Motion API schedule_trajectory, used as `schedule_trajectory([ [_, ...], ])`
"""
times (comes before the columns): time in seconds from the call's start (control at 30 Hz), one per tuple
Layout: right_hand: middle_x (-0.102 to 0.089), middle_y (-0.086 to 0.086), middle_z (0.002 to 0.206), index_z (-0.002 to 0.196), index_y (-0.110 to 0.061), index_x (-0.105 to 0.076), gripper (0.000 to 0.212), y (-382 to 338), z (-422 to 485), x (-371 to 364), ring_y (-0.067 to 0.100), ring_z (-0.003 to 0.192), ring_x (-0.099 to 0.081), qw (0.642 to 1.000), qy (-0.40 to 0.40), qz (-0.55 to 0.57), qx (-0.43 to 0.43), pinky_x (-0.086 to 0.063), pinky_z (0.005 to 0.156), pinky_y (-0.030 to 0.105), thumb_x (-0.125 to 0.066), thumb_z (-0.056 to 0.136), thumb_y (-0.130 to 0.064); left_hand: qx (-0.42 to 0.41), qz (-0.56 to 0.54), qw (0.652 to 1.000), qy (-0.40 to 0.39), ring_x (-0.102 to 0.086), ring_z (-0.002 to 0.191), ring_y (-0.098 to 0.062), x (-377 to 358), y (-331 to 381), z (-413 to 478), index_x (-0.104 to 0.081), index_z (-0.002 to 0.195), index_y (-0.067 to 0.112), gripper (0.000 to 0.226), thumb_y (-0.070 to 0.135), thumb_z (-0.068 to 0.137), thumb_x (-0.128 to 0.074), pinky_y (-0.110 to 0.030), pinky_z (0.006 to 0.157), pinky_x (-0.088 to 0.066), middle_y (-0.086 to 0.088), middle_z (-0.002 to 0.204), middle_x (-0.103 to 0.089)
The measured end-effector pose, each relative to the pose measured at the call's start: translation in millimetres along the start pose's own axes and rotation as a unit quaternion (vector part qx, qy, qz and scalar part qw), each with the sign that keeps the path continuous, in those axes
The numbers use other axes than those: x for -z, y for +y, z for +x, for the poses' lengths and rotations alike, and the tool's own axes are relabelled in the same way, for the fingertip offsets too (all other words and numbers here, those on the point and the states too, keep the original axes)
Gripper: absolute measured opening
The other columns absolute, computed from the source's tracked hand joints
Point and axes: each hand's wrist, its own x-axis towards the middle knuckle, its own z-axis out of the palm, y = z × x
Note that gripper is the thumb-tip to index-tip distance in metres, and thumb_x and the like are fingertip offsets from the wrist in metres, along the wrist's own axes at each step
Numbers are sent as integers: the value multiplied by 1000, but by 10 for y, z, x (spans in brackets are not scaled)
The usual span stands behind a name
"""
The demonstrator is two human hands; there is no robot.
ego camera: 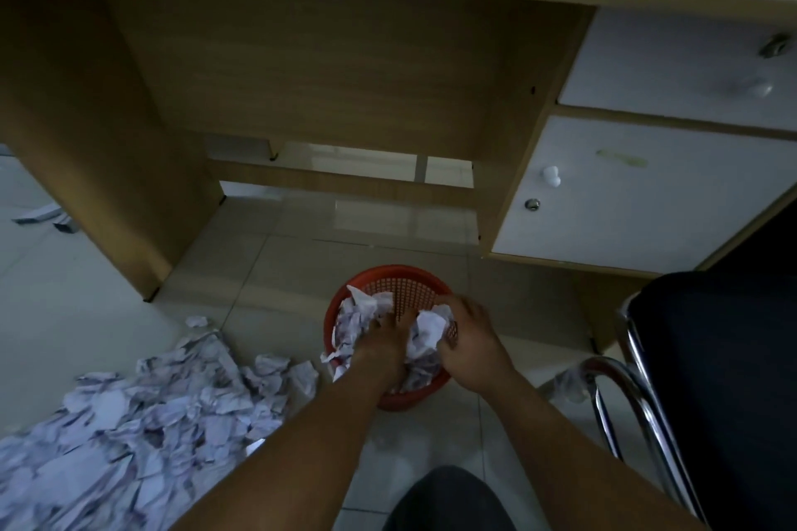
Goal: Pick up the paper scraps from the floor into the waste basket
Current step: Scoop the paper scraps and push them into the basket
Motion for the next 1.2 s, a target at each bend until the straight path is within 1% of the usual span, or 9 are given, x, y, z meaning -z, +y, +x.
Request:
schedule_trajectory([
  [0.13, -44, 1, 138, 140, -24, -40, 59, 77, 24, -40, 19, 132, -33, 996, -66, -56, 13, -42, 102, 34, -57, 83, -28, -9, 32, 999, -23, -36, 132, -34, 8, -93, 94, -11, 151, 24, 101, 39, 74, -75, -45, 100, -42, -12, 145, -36],
  [0.23, -49, 5, 134, 137, -20, -46, 59, 71, 48, -95, 26, 130, -37, 992, -64, -100, 37, -45, 99, 39, -48, 82, -42, -34, 32, 999, -18, -25, 141, -29, 85, -157, 152, -11, 152, 27, 100, 49, 76, -72, -43, 107, -34, -6, 154, -25],
  [0.33, -48, 7, 135, 136, -19, -48, 77, 67, 83, -153, 30, 131, -35, 986, -94, -134, 25, -46, 99, 38, -32, 73, -60, -76, 53, 995, -34, -15, 145, -28, 195, -201, 161, -9, 152, 29, 100, 54, 76, -70, -49, 113, -25, 0, 158, -15],
  [0.47, -55, 11, 133, 132, -14, -57, 66, 111, 115, -277, 31, 128, -43, 985, -88, -132, 63, -52, 95, 43, -46, 78, -52, -151, 84, 985, 14, -25, 141, -28, 331, -221, 147, -19, 150, 31, 91, 51, 77, -68, -44, 112, -23, -5, 155, -23],
  [0.63, -48, 11, 139, 143, -13, -43, 72, 94, 110, -388, 33, 131, -41, 988, -114, -100, 37, -44, 102, 47, -44, 83, -51, -77, 144, 984, -76, 4, 147, -31, 417, -251, 135, 0, 152, 35, 106, 75, 72, -57, -53, 115, 3, -6, 161, 1],
  [0.73, -34, 0, 150, 149, -23, -30, 76, 6, 111, -322, 22, 139, -28, 983, -143, -104, 42, -30, 114, 36, -57, 84, -53, -33, 163, 979, -114, -5, 146, -35, 410, -265, 104, 2, 152, 30, 110, 81, 71, -50, -55, 115, 0, -9, 161, -5],
  [0.83, -26, -6, 156, 150, -32, -25, 83, 18, 131, -334, 18, 142, -21, 970, -202, -132, 26, -26, 113, 31, -61, 81, -61, -36, 154, 977, -144, -18, 144, -30, 275, -305, 82, -5, 153, 25, 106, 78, 74, -52, -54, 116, -6, -6, 159, -15],
  [1.03, -37, -9, 147, 140, -46, -33, 77, 91, 246, -637, 25, 136, -32, 939, -282, -199, -4, -41, 106, 42, -56, 70, -68, -29, 92, 978, -184, -17, 145, -29, -98, -371, 101, -6, 153, 26, 91, 67, 84, -48, -53, 117, -12, -6, 160, -12],
  [1.2, -26, -8, 154, 147, -43, -19, 86, 97, 316, -794, 30, 142, -24, 917, -304, -260, 5, -33, 110, 47, -50, 72, -70, -28, 104, 969, -223, -12, 146, -31, -220, -415, 159, -1, 153, 22, 99, 72, 79, -44, -50, 118, -15, -8, 161, -5],
])
